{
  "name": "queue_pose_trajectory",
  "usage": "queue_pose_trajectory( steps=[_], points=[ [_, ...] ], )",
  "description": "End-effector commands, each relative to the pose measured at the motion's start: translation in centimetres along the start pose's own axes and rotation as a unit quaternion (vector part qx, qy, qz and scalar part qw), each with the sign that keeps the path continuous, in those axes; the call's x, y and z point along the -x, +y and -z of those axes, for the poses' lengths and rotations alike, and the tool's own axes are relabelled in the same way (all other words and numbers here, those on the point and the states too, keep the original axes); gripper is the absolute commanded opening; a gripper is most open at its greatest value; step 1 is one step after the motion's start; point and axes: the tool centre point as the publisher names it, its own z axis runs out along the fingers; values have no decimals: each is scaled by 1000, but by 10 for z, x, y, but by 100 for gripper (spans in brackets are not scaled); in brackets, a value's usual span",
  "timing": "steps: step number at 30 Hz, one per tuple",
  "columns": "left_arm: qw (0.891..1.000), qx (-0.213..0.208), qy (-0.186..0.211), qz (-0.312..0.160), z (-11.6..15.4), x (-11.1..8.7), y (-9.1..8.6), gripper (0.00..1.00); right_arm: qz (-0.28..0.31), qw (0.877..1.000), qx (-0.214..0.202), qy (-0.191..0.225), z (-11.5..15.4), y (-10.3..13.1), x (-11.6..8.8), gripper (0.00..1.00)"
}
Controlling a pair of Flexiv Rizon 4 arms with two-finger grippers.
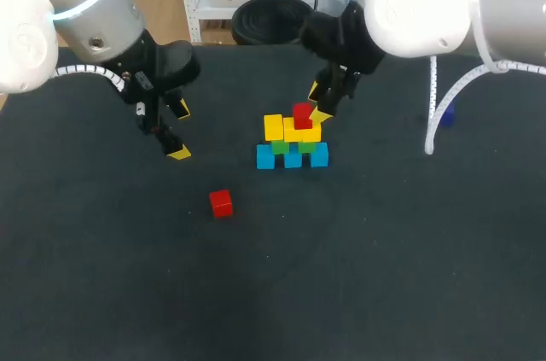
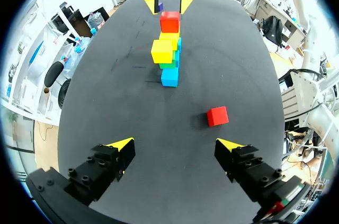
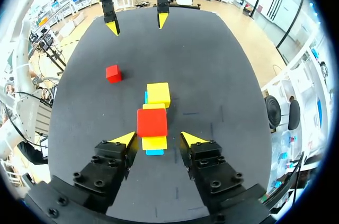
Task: Place the blue cubes, place green cubes on the blue cubes, place the yellow cubes on the green cubes, then place the red cubes on the yellow cubes, and place purple cube on the red cubes.
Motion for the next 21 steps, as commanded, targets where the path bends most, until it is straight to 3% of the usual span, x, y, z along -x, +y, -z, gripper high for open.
queue_pose_trajectory(
  steps=[1,11,15,16,17,18,21],
  points=[
    [1000,0,-1,-1,0,-1,0,100,-3,1000,-9,-3,8,5,-8,52],
    [1000,0,-1,-1,0,-1,0,100,-17,999,-28,-16,28,10,-29,48],
    [1000,0,-1,-1,0,-1,0,100,-19,998,-29,-56,39,12,-44,43],
    [1000,0,-1,-1,0,-1,0,100,-22,997,-22,-71,42,13,-47,49],
    [1000,0,-1,-1,0,-1,0,100,-22,995,-17,-97,45,13,-52,79],
    [1000,0,-1,-1,0,-1,0,100,-25,993,-14,-117,49,13,-56,100],
    [1000,0,-1,-1,0,-1,0,100,-37,988,-13,-149,55,13,-67,100]
  ],
)
